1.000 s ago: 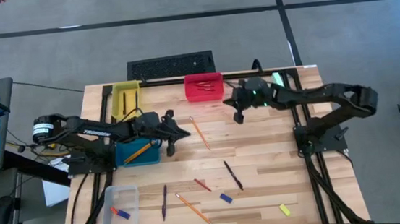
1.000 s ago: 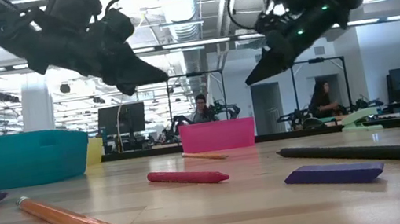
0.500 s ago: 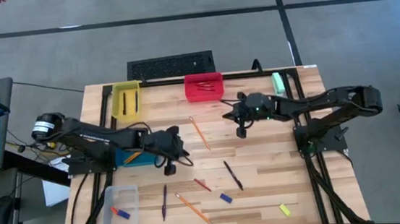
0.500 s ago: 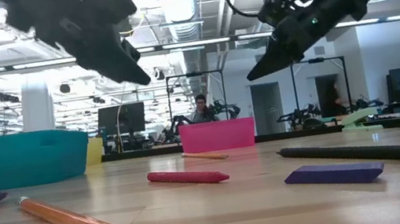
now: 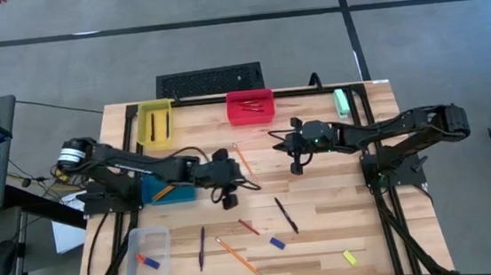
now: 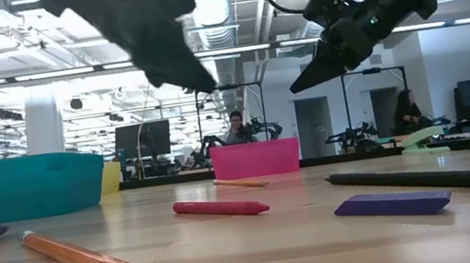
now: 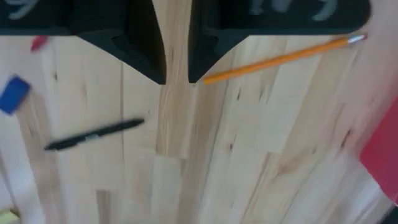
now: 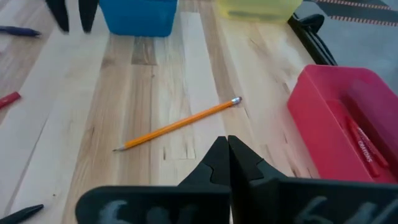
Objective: Sort crayons/erasers/pens/pencils in bins
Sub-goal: Put the yellow pencil into the blue bin
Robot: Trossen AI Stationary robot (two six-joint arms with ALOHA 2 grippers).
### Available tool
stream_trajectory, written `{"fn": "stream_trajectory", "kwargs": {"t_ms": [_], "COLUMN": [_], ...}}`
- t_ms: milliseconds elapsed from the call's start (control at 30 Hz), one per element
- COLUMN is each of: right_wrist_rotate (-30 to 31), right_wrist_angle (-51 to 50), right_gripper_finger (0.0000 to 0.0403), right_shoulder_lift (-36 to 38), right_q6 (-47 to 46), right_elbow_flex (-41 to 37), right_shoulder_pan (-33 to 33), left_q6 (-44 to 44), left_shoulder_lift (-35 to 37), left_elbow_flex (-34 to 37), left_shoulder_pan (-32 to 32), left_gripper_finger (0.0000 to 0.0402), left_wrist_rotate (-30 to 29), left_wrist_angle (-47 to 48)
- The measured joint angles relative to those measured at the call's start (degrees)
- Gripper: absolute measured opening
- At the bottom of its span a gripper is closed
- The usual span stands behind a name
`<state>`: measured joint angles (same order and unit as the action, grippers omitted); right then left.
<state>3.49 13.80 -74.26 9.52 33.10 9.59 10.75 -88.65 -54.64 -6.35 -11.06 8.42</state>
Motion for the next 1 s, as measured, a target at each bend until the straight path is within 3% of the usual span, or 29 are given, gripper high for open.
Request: {"fn": "stream_trajectory", "kwargs": {"t_ms": [200, 400, 567, 767, 1000], "right_wrist_rotate": [0.0, 0.8, 1.6, 4.9, 7.1], "right_wrist_angle": [-0.6, -5.7, -3.3, -3.9, -4.6], "right_gripper_finger": [0.0004, 0.0004, 0.0002, 0.0004, 0.0002], "right_shoulder_lift": [0.0, 0.0, 0.0, 0.0, 0.0], "right_q6": [1.7, 0.2, -1.2, -4.3, -6.9], "right_elbow_flex": [0.0, 0.0, -2.6, -3.0, -3.0], "right_shoulder_pan": [-0.1, -0.6, -3.3, -6.4, -8.7], "left_q6": [8.3, 6.7, 6.4, 6.0, 6.9], "left_shoulder_lift": [-7.7, -12.7, -11.9, -11.3, -4.4], "left_elbow_flex": [-7.6, -11.2, -9.9, -6.1, 2.6], "left_shoulder_pan": [3.7, 3.6, 0.6, -2.1, -4.6], "left_gripper_finger": [0.0114, 0.0146, 0.0105, 0.0015, 0.0005], "left_wrist_rotate": [0.0, -2.1, -11.9, -12.2, -10.7], "left_wrist_angle": [6.5, 8.2, 8.4, 1.2, -6.0]}}
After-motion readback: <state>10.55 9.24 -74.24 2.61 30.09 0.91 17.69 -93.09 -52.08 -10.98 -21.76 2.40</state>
